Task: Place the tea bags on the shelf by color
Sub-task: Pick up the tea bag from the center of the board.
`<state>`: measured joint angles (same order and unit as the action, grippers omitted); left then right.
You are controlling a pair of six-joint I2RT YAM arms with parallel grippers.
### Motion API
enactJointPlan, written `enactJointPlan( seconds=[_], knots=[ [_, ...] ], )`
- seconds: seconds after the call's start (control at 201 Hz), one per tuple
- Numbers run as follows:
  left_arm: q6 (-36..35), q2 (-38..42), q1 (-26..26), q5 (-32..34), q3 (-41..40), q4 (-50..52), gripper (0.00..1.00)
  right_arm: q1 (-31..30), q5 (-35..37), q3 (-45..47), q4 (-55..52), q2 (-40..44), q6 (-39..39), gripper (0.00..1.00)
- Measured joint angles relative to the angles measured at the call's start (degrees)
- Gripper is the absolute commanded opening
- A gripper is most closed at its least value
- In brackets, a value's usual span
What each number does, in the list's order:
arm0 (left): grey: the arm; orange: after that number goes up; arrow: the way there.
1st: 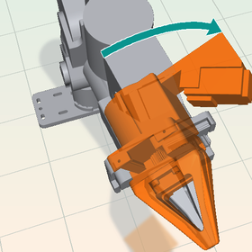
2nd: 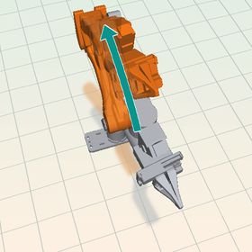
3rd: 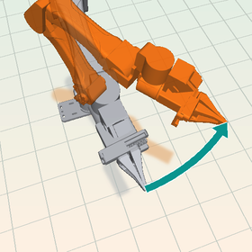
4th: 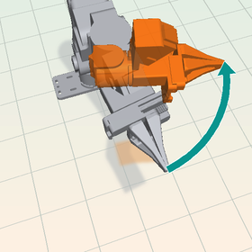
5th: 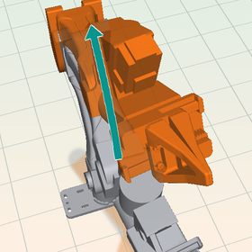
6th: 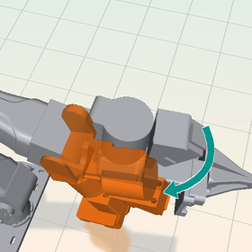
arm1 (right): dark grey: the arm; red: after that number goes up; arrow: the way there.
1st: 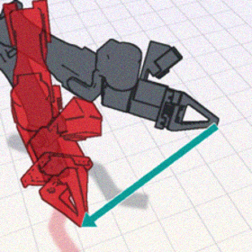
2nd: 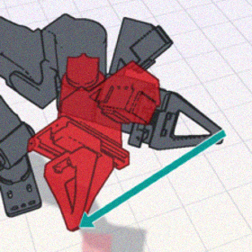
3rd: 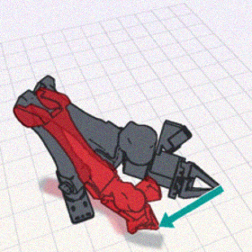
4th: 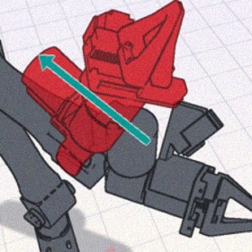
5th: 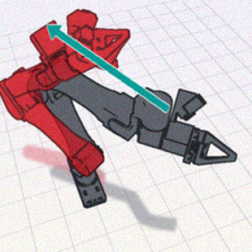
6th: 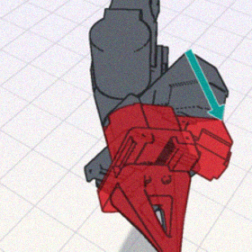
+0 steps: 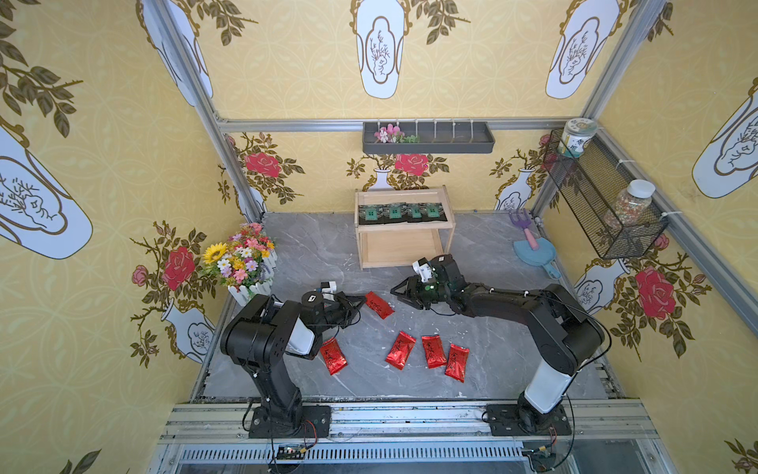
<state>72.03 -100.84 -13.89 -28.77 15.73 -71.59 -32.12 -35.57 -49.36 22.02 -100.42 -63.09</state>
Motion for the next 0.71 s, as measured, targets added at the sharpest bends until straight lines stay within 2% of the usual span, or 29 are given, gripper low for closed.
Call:
enactJointPlan(
  seconds=[0.129,0.309,0.563,0.707],
  knots=[
    [2.4,1.4,0.0,2.5,-0.8,-5.6,0.00,0.2,-0.1,4.0,7.8,0.4,-6.9,0.50],
    [3.7,4.9,0.0,5.2,-1.0,-7.7,0.00,-0.1,-0.6,7.4,19.3,-1.0,-15.1,0.51],
    [4.4,8.1,0.0,7.6,0.7,-6.6,0.00,-1.1,-1.0,7.5,27.0,-0.6,-17.7,0.55],
    [4.4,8.7,0.0,8.1,2.2,-5.6,0.00,-2.0,-1.0,6.8,29.0,-1.0,-18.2,0.52]
  ],
)
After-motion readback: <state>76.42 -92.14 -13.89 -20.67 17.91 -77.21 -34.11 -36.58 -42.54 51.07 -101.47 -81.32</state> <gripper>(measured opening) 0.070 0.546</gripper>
